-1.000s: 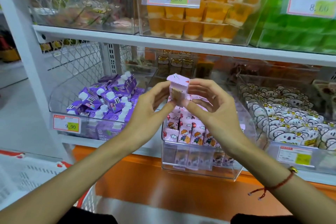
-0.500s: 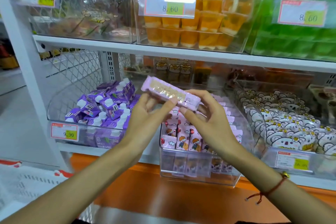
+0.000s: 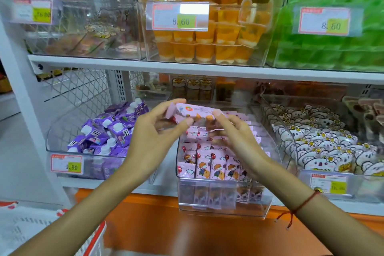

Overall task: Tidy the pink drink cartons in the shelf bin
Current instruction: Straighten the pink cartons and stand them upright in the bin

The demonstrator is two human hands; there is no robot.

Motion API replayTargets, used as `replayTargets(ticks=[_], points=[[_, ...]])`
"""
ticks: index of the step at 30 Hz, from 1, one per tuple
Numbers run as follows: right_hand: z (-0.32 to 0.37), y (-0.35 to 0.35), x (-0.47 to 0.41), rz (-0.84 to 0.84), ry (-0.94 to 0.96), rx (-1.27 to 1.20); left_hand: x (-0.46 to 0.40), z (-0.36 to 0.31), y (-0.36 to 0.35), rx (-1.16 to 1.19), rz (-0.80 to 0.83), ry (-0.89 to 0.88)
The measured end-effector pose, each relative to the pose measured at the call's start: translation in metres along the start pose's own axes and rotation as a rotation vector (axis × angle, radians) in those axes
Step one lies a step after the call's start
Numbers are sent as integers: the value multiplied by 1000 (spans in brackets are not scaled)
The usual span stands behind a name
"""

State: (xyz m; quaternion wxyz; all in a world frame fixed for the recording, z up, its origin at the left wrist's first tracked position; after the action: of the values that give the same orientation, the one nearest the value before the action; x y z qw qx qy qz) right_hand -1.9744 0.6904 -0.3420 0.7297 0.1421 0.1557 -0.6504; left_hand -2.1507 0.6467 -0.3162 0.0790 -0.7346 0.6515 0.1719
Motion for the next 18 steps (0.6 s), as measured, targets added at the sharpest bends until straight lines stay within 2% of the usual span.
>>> replayTargets(ticks=[2,4,6,12,18], points=[[-6,8,-1,65,112,405,-13,1,1,-39,-47,-30],[-11,15,0,222,255,861,-28,5,-1,-118,-98,-48],[-18,18,1,344,318,1073,-43,11,-6,-225,-127,-57],[-20,18,4,408,371,1124,-87,28,-16,-719,-116,-65],[-21,19,5,430,394,1113,-119,29,-27,-1156,34,-86]])
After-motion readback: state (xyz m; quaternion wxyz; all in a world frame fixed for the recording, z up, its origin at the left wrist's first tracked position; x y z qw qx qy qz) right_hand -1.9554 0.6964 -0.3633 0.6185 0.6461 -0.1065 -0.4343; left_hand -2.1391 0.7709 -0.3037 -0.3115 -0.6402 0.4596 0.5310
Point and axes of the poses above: each hand's wrist, its own x-axis away from the middle knuckle, its own y-axis out of the back of the hand, z = x × y, the point moved 3 cm from there along -x, towards the middle knuckle, and after that the axes turned 15 degrees about y, right-handed, at the moved point
